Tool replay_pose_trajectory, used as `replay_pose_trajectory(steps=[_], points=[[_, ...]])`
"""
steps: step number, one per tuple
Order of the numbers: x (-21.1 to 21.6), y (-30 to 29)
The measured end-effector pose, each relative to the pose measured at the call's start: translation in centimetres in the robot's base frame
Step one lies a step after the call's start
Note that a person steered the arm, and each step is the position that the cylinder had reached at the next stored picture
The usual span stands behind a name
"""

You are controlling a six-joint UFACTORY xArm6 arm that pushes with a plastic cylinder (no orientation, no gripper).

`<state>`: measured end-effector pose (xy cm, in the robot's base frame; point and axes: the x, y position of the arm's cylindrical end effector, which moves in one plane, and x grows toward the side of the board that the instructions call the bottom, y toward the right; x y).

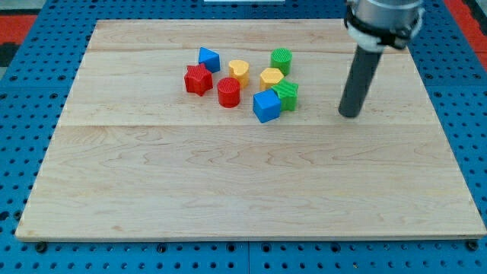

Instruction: Move the green circle to the top center of the board

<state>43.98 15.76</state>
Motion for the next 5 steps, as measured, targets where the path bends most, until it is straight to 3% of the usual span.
replay_pose_trajectory(steps=[2, 5], points=[[-0.1, -4.5], [-11.1, -6.4]])
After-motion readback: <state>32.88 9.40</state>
